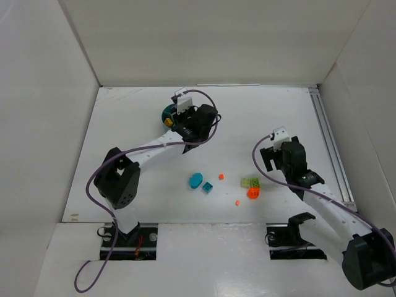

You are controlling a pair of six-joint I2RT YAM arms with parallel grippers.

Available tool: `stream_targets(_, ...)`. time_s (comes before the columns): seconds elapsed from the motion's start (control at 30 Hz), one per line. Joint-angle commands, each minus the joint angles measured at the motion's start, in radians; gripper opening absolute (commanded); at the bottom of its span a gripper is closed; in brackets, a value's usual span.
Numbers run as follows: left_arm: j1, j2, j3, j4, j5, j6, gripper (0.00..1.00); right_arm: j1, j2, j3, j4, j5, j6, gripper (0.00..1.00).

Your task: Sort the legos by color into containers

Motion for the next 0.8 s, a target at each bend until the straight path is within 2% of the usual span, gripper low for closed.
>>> stream_targets(0.0, 0.016, -0.017, -0.06, 0.227, -0.015, 0.1, 0.27, -0.007, 0.007, 0.008, 0.071, 0.02, -0.002, 1.0)
stream_targets(0.33, 0.016, 0.023, -0.143, 0.449, 0.002, 0.158, 0.27, -0.007, 0.049, 0.017, 0.08, 0.02, -0.002, 1.0)
stream_targets(0.77, 0.016, 0.129, -0.136, 0.451, -0.064, 0.111, 0.28, -0.007, 0.088, 0.026, 0.08, 0.02, -0.011, 1.0)
